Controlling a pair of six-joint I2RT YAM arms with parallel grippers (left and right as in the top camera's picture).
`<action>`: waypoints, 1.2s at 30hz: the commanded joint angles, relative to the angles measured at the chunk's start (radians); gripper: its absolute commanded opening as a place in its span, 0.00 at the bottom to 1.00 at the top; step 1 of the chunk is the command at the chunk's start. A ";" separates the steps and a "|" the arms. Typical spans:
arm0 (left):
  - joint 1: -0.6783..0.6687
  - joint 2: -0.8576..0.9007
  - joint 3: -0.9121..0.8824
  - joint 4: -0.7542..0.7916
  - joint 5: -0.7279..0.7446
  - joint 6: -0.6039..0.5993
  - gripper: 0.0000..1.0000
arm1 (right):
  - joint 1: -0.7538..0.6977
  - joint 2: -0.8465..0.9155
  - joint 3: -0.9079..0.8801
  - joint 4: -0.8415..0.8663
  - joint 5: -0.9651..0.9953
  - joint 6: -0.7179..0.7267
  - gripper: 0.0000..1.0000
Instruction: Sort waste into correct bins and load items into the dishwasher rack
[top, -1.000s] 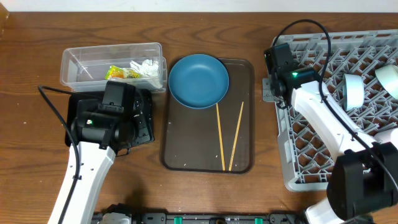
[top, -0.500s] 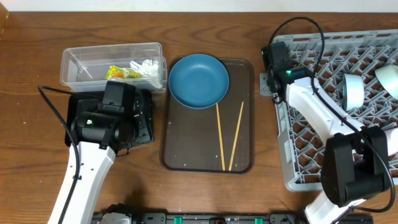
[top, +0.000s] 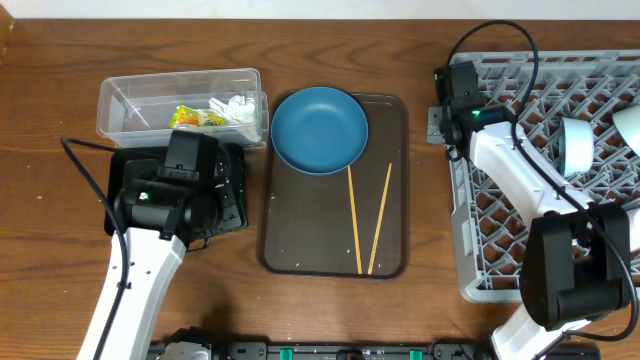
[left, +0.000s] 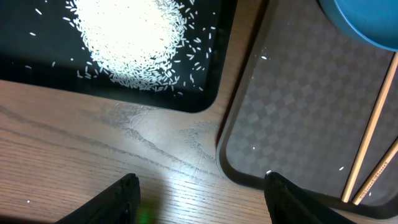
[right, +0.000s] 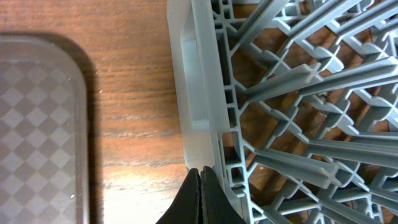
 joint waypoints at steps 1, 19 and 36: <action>0.006 0.006 0.007 -0.004 -0.019 0.005 0.67 | -0.032 0.003 0.000 0.010 0.077 -0.010 0.03; 0.006 0.006 0.007 -0.006 -0.019 0.005 0.67 | -0.010 -0.356 0.002 -0.369 -0.200 -0.005 0.01; 0.006 0.006 0.005 -0.006 -0.019 0.005 0.67 | -0.307 -0.486 -0.151 -0.783 -0.128 0.480 0.01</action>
